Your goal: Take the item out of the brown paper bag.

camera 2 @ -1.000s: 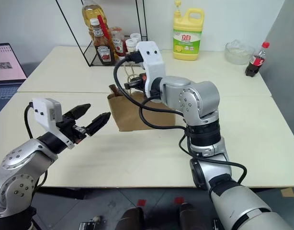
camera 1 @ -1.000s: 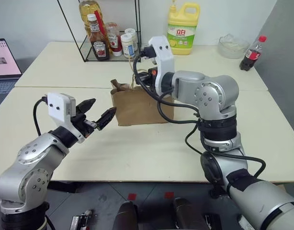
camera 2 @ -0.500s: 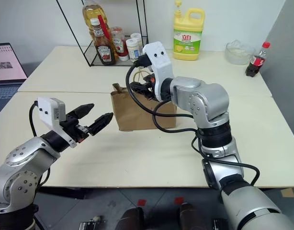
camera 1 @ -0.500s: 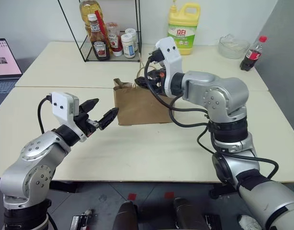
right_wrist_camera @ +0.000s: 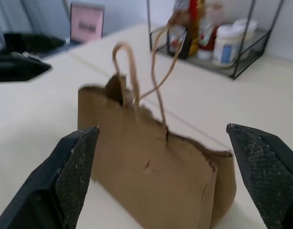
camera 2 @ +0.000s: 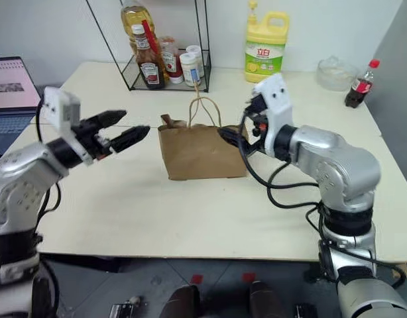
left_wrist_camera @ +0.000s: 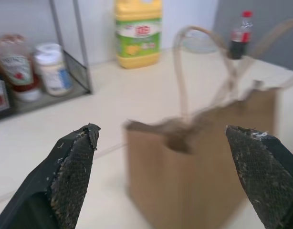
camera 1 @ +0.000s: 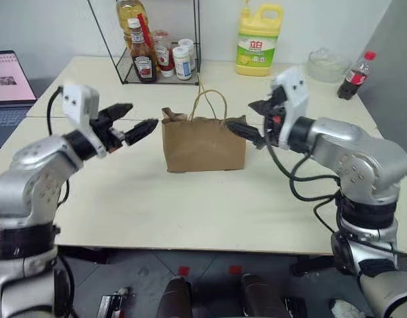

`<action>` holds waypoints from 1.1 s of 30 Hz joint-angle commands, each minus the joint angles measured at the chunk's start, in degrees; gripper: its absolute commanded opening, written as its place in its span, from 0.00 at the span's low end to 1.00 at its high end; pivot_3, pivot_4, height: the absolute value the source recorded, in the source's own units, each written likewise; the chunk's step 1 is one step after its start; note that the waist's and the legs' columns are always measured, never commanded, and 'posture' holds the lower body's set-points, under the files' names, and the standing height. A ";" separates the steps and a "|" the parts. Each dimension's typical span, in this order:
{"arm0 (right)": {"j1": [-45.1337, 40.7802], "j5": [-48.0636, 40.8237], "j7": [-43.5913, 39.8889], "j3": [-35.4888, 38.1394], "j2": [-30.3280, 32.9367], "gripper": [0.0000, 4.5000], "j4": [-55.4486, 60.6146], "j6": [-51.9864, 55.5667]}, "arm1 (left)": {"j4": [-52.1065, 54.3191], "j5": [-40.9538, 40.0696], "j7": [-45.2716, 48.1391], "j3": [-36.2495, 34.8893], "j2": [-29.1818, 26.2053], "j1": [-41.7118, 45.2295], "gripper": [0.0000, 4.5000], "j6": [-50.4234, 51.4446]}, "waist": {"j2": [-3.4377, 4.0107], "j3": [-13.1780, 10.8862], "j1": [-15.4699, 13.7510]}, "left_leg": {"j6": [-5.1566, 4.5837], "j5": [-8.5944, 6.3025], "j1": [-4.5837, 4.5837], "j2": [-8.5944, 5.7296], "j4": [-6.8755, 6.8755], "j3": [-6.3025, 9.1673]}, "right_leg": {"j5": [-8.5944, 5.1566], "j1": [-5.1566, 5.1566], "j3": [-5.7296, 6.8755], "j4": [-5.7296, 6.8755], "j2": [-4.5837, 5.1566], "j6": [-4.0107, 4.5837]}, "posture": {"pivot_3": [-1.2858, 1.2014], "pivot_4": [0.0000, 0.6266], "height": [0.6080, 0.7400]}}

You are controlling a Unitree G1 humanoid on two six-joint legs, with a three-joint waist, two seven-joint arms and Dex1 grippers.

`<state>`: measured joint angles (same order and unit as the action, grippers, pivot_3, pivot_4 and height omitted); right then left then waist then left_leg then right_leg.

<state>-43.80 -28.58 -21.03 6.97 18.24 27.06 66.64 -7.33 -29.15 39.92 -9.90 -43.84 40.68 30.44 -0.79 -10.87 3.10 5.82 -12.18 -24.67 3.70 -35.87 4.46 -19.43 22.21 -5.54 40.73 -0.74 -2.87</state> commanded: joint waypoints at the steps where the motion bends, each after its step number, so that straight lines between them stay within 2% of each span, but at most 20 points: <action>1: 8.34 3.93 2.28 -3.36 1.93 1.00 7.33 -6.57 | -15.95 10.34 1.02 5.52 1.75 11.44 1.00 -12.18 | -0.02 0.01 -0.50 | 0.00 0.00 -0.01 -0.01 0.00 0.00 | 0.00 0.00 0.01 -0.04 0.00 0.00 | 0.52 0.24 1.00; 4: 16.46 7.40 3.86 -7.41 2.75 1.00 9.17 -11.31 | -30.99 17.54 -0.22 9.81 5.33 21.61 1.00 -19.77 | -0.02 0.01 -0.86 | 0.00 0.00 -0.09 -0.04 -0.02 -0.02 | 0.00 0.01 -0.02 -0.18 0.02 0.00 | 0.52 0.24 1.00; 9: 25.34 11.31 7.78 -9.21 0.80 1.00 9.46 -16.00 | -51.95 28.44 1.05 17.04 11.39 33.43 1.00 -30.92 | -0.05 -0.01 -1.17 | -0.01 0.00 -0.15 -0.08 -0.04 -0.01 | 0.00 0.00 -0.01 -0.24 0.02 0.00 | 0.52 0.24 1.00; 12: 26.17 13.06 9.82 -8.81 -0.14 1.00 8.77 -17.32 | -59.36 33.19 1.65 19.97 12.97 36.59 1.00 -34.22 | -0.05 -0.01 -0.35 | -0.01 0.00 -0.15 -0.07 -0.02 -0.01 | 0.00 0.01 -0.02 -0.25 0.00 0.00 | 0.52 0.24 1.00; 16: 25.80 15.49 11.61 -7.10 0.42 1.00 6.76 -18.79 | -63.37 36.73 6.33 21.70 13.72 38.50 1.00 -35.67 | -0.05 -0.01 0.35 | -0.02 0.00 -0.14 -0.03 0.03 0.03 | 0.00 0.05 -0.03 -0.20 -0.06 -0.01 | 0.52 0.24 1.00; 20: 24.82 15.80 11.99 -2.36 1.41 1.00 3.77 -20.32 | -63.12 37.23 15.62 21.69 14.04 38.91 1.00 -36.43 | -0.05 -0.01 0.15 | -0.01 0.01 -0.14 -0.05 0.01 0.03 | 0.00 0.02 -0.03 -0.20 -0.04 -0.01 | 0.52 0.24 1.00; 26: 23.59 16.60 11.99 1.95 2.18 1.00 -1.59 -22.86 | -55.86 35.75 29.84 21.57 12.76 35.72 1.00 -34.40 | -0.05 -0.01 0.29 | -0.01 0.01 -0.14 -0.04 0.02 0.03 | 0.00 0.01 -0.02 -0.18 -0.04 0.00 | 0.52 0.24 1.00; 30: 22.68 17.35 12.44 3.49 2.43 1.00 -5.82 -25.21 | -42.80 34.19 34.25 21.49 11.41 29.49 1.00 -28.06 | -0.05 -0.01 0.38 | -0.01 0.01 -0.13 -0.03 0.00 0.03 | 0.00 0.02 -0.02 -0.10 -0.04 0.00 | 0.52 0.24 1.00; 33: 21.46 18.41 14.43 3.77 1.40 1.00 -9.32 -26.82 | -26.72 32.50 36.54 21.83 9.25 21.27 1.00 -19.58 | -0.04 -0.01 0.49 | -0.01 0.02 -0.10 -0.02 -0.02 0.01 | 0.00 0.01 -0.06 0.04 -0.02 0.00 | 0.52 0.24 1.00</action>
<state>-21.23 -10.98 -7.76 9.51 19.70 17.75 41.92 -41.65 4.44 74.72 11.74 -33.43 64.23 6.64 -0.83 -10.88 3.59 5.81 -12.15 -24.76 3.68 -35.91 4.47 -19.43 22.23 -5.61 40.77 -0.77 -2.87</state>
